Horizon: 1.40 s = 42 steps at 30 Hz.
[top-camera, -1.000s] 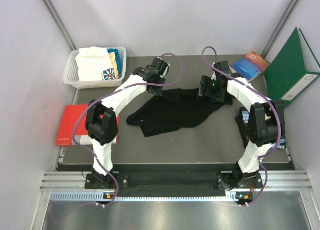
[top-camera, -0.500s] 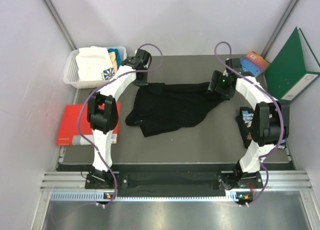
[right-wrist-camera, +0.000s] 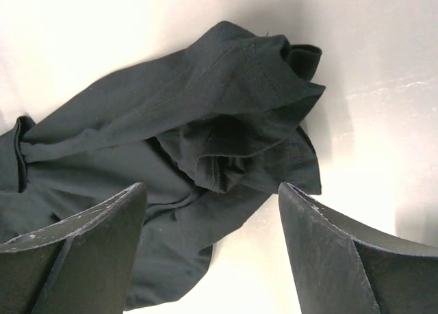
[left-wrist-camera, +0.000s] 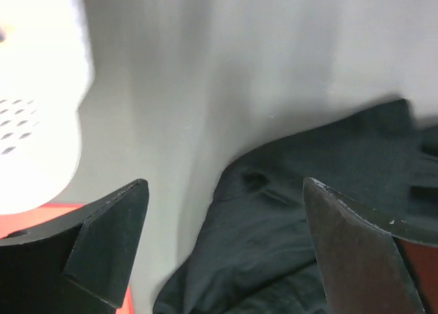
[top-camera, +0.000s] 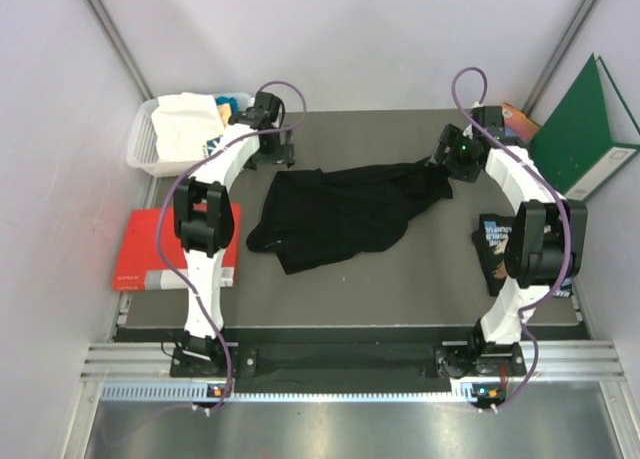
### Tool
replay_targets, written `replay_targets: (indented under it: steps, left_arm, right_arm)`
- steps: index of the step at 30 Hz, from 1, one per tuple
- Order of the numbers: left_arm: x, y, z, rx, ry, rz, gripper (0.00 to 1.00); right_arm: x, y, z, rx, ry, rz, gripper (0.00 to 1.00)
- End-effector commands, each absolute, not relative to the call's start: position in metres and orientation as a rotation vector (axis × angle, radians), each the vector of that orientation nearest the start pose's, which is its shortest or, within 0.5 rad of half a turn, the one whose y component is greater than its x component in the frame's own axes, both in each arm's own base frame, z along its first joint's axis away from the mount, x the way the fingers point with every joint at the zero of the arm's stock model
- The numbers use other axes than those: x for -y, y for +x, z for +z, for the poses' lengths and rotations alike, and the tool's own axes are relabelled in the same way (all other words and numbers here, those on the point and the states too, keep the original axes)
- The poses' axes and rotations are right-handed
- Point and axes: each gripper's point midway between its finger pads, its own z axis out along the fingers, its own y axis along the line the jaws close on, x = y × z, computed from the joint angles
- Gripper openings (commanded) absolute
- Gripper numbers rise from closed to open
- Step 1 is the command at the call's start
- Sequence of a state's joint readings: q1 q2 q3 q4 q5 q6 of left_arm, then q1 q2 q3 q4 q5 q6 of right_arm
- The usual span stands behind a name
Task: Fold and stack the t-shirts
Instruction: Flatten the tshirt out
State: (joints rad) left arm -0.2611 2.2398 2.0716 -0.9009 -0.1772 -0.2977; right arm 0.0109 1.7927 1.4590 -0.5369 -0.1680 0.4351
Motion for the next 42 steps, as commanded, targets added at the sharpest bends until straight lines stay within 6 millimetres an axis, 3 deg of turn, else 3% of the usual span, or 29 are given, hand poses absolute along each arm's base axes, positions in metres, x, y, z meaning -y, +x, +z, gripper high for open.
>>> replay_targets:
  steps: [1, 8, 14, 20, 25, 29, 32, 33, 34, 35, 42]
  left_arm:
    - [0.17, 0.513, 0.132, -2.519, 0.004, -0.32, 0.99]
    - [0.235, 0.495, 0.124, -2.543, 0.187, -0.567, 0.94]
    - [0.255, 0.477, 0.11, -2.581, 0.278, -0.503, 0.91]
    - [0.235, 0.471, 0.084, -2.618, 0.342, -0.236, 0.89]
    - [0.207, 0.481, 0.067, -2.612, 0.336, 0.085, 0.88]
    - [0.203, 0.484, 0.057, -2.62, 0.339, 0.127, 0.86]
    - [0.204, 0.486, 0.054, -2.624, 0.333, 0.127, 0.72]
    - [0.204, 0.487, 0.058, -2.614, 0.329, 0.129, 0.32]
    - [0.204, 0.489, 0.063, -2.602, 0.316, 0.136, 0.07]
    - [0.197, 0.493, 0.069, -2.582, 0.29, 0.178, 0.0]
    - [0.183, 0.501, 0.127, -2.459, 0.219, 0.22, 0.0]
  right_arm:
    - [-0.06, 0.475, 0.146, -2.38, 0.413, 0.458, 0.77]
    - [-0.063, 0.481, 0.144, -2.383, 0.405, 0.477, 0.77]
    - [-0.065, 0.477, 0.14, -2.398, 0.402, 0.486, 0.76]
    - [-0.065, 0.469, 0.131, -2.414, 0.403, 0.487, 0.76]
    - [-0.066, 0.465, 0.128, -2.42, 0.404, 0.492, 0.76]
    - [-0.064, 0.466, 0.128, -2.42, 0.41, 0.487, 0.76]
    - [-0.065, 0.468, 0.131, -2.415, 0.401, 0.488, 0.76]
    - [-0.065, 0.468, 0.132, -2.413, 0.405, 0.489, 0.76]
    - [-0.065, 0.469, 0.133, -2.411, 0.399, 0.485, 0.76]
    - [-0.065, 0.468, 0.134, -2.411, 0.399, 0.486, 0.76]
    - [-0.065, 0.469, 0.136, -2.405, 0.393, 0.486, 0.76]
